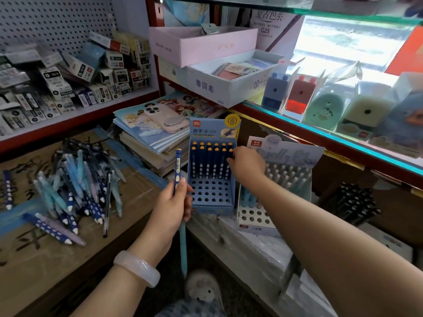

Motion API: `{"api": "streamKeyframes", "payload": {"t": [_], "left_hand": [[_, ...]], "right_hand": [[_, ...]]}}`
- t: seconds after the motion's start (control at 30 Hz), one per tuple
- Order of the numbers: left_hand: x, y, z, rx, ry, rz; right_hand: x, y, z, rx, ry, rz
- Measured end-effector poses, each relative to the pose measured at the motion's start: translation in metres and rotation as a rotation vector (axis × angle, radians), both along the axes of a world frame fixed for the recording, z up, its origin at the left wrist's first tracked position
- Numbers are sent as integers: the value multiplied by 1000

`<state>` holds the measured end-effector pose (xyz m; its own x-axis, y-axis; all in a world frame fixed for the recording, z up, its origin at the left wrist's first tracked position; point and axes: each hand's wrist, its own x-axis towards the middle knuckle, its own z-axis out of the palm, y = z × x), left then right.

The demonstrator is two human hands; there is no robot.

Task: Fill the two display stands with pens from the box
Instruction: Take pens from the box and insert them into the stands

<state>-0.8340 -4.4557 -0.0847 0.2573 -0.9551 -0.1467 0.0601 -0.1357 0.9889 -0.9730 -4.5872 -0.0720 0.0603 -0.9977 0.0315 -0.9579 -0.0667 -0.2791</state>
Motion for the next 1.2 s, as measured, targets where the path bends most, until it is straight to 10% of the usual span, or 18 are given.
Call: {"api": "streamKeyframes", "payload": {"t": [0.27, 0.47, 1.2], "left_hand": [[11, -6, 19, -50, 232, 123], [-4, -11, 38, -123, 277, 77], [-70, 10, 47, -120, 8, -234]], "right_hand": [[0, 28, 22, -95, -467, 149], [5, 80, 36, 513, -527, 674], [-170, 79, 26, -43, -431, 6]]}}
